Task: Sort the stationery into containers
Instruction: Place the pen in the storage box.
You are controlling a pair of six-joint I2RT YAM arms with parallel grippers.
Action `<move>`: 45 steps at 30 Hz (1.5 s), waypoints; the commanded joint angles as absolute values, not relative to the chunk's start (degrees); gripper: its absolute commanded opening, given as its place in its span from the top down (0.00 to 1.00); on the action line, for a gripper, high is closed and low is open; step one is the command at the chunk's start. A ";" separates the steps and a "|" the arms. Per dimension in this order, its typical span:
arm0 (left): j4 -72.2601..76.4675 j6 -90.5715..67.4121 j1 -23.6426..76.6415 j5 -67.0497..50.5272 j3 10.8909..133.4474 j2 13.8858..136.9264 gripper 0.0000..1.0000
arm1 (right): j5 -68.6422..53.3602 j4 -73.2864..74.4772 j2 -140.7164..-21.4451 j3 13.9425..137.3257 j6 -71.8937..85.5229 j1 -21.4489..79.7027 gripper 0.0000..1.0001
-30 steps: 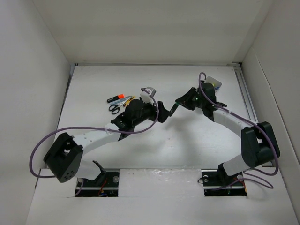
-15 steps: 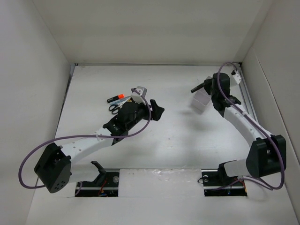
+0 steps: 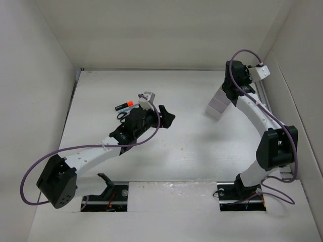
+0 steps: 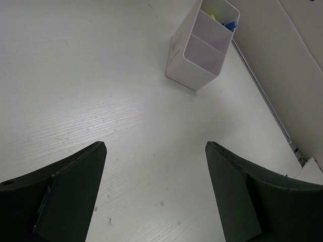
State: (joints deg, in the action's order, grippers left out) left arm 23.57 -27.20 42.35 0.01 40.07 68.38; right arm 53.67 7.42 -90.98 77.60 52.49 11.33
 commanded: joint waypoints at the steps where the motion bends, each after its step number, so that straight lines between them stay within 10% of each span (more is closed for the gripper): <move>1: 24.96 -27.86 42.19 -0.97 40.08 66.27 0.23 | 59.15 11.33 -91.85 80.16 51.06 11.25 1.00; 45: 22.15 -28.39 42.19 5.36 40.87 66.79 0.27 | 64.23 12.13 -105.99 86.92 48.43 11.95 0.98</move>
